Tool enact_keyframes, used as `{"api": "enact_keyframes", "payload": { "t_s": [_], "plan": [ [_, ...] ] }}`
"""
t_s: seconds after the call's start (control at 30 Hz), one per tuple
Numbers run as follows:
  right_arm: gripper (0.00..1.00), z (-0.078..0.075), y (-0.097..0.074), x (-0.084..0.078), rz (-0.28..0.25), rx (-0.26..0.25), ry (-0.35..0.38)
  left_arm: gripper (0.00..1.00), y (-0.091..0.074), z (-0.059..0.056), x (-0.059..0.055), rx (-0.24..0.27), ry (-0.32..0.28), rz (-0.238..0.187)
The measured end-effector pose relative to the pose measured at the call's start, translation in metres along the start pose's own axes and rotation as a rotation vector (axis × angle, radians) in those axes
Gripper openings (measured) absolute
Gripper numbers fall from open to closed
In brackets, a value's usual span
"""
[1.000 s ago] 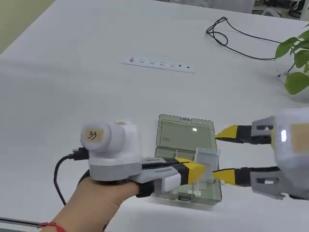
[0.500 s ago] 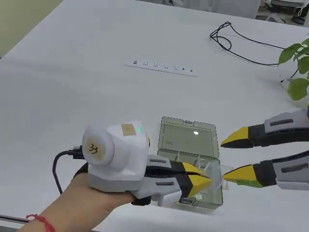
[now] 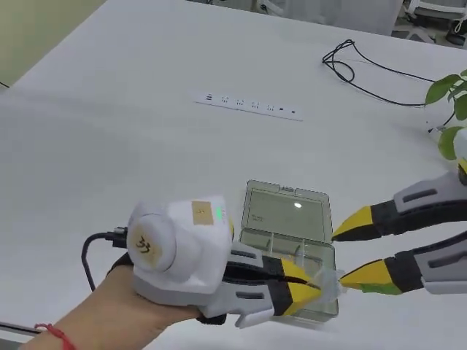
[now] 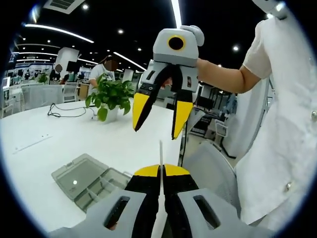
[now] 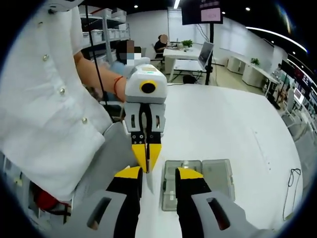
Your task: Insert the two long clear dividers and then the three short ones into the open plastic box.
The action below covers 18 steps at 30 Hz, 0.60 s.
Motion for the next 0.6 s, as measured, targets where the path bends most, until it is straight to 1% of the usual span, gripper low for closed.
{"api": "enact_keyframes", "payload": {
  "t_s": [0.23, 0.4, 0.6],
  "plan": [
    [0.23, 0.004, 0.003, 0.0, 0.016, 0.036, -0.008, 0.0, 0.002, -0.002, 0.0, -0.012, 0.015, 0.009],
    [0.18, 0.007, 0.008, -0.002, 0.031, 0.075, -0.016, 0.0, 0.002, -0.002, 0.002, -0.013, 0.036, 0.003],
    [0.13, 0.008, 0.011, -0.005, 0.041, 0.103, -0.012, 0.0, 0.001, -0.003, 0.002, -0.012, 0.036, -0.007]
  ]
}}
Point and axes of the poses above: the centre of the closed fingertips' face, and the gripper's own axes: y roughly forward along the fingers, z roughly to its left, x roughly out of its top, the point moved 10 cm from there along -y, roughly backward along the fingers, and after that the axes turned 7 degrees about -x, right-handed, at the moved point
